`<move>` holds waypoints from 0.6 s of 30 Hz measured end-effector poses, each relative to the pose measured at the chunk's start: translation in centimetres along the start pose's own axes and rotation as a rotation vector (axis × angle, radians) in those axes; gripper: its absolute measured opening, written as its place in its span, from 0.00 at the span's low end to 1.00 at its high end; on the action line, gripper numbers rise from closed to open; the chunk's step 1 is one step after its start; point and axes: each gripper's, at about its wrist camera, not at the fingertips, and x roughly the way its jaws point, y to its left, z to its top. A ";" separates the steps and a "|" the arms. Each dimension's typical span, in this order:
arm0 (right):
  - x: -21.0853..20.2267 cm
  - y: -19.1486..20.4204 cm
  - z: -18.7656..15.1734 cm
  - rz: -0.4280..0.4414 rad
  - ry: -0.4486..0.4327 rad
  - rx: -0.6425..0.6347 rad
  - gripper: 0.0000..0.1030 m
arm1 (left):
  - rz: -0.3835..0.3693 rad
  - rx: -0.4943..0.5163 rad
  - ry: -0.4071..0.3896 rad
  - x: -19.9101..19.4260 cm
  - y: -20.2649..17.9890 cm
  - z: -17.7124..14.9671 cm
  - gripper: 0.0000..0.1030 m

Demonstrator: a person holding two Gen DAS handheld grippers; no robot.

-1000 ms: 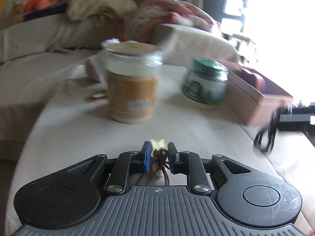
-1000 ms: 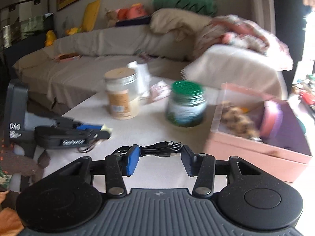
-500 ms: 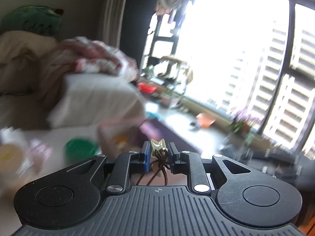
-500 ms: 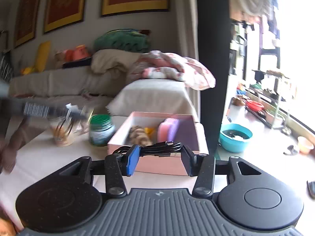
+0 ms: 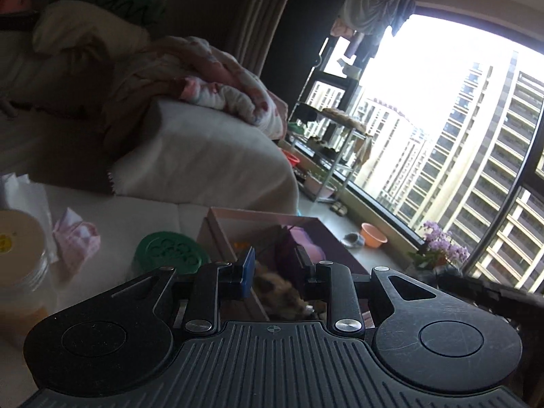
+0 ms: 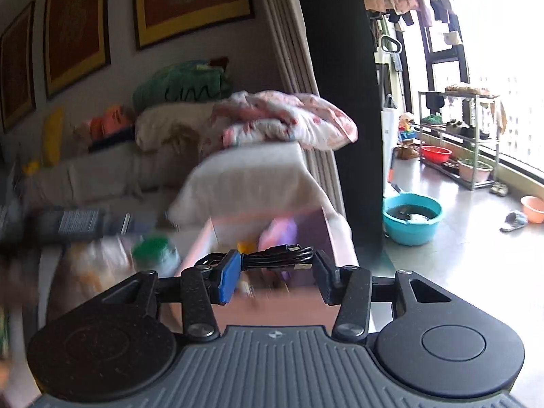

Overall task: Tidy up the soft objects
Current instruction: 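Open both grippers to drop the hair tie and cable into the box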

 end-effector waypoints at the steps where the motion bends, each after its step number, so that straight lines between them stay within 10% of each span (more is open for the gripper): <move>1: 1.3 0.1 1.0 0.007 0.006 0.008 0.56 | -0.003 -0.003 0.001 -0.7 0.4 -0.4 0.27; 3: 4.1 0.4 2.4 0.008 0.070 0.026 0.79 | -0.002 0.005 -0.002 -2.7 1.1 -1.6 0.27; 11: 6.8 3.5 3.8 0.041 0.178 0.110 0.79 | 0.181 0.015 -0.031 -9.9 7.6 -3.2 0.27; 18: 7.4 13.5 13.9 0.091 0.040 0.063 0.79 | 0.368 -0.004 -0.193 -15.9 12.0 6.6 0.27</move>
